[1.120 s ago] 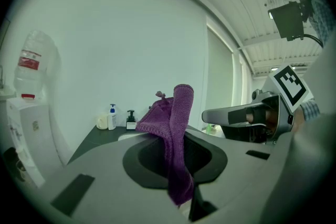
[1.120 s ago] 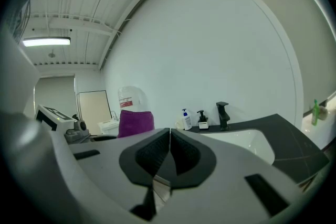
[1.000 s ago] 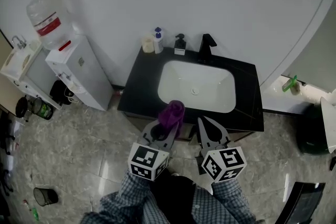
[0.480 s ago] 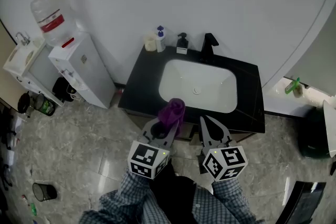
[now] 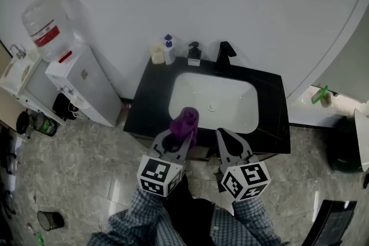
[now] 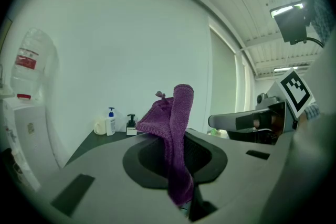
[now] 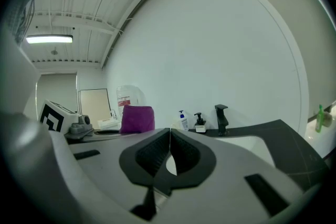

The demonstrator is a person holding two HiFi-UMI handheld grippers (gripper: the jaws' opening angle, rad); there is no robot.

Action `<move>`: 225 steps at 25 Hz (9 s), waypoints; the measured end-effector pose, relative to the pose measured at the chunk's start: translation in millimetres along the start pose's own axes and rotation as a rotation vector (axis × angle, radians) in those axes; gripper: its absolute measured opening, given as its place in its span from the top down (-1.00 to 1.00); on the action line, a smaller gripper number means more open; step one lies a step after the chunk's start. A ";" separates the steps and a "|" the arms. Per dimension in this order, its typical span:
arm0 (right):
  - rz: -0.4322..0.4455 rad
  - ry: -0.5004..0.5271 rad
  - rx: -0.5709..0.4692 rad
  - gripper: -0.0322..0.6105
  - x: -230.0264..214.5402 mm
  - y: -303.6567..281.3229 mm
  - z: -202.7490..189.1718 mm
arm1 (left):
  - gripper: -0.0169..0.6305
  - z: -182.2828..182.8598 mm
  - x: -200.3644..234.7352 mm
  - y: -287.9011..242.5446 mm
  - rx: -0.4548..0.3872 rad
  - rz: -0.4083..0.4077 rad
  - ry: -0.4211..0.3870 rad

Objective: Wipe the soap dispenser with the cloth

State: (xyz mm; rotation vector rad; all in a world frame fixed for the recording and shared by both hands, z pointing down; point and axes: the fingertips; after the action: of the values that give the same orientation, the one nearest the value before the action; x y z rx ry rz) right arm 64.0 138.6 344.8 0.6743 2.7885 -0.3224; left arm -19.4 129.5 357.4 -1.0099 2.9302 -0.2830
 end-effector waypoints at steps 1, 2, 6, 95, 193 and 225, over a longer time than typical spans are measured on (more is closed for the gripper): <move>-0.001 0.002 0.004 0.84 -4.1 -7.7 1.4 | 0.77 0.7 6.3 -7.9 0.001 -0.001 0.001; -0.002 0.004 0.008 0.84 -8.2 -16.0 2.8 | 0.77 1.5 12.8 -15.9 0.003 -0.003 0.003; -0.007 -0.004 0.023 0.84 -25.5 -53.5 9.7 | 0.77 5.1 38.0 -48.9 0.013 -0.015 0.007; -0.096 -0.123 0.201 0.84 -192.3 -309.0 -2.2 | 0.77 -95.8 313.6 -378.3 0.289 0.134 0.106; -0.159 -0.146 0.200 0.84 -207.6 -263.9 -7.7 | 0.77 -54.5 210.3 -414.5 0.253 -0.015 -0.036; -0.190 -0.156 0.129 0.84 -142.8 -259.5 9.8 | 0.77 -25.6 218.1 -241.5 0.158 -0.088 -0.093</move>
State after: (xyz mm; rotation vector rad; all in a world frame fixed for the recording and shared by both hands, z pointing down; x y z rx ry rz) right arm 66.3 -148.7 417.5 0.3914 2.7027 -0.5711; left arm -46.8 -186.8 433.1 -1.0977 2.7355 -0.4503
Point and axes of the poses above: the fingertips, and each gripper's own axes: y backward along the fingers, x to its left, z out of its top, and after that the axes turned 4 degrees about -y, right-handed
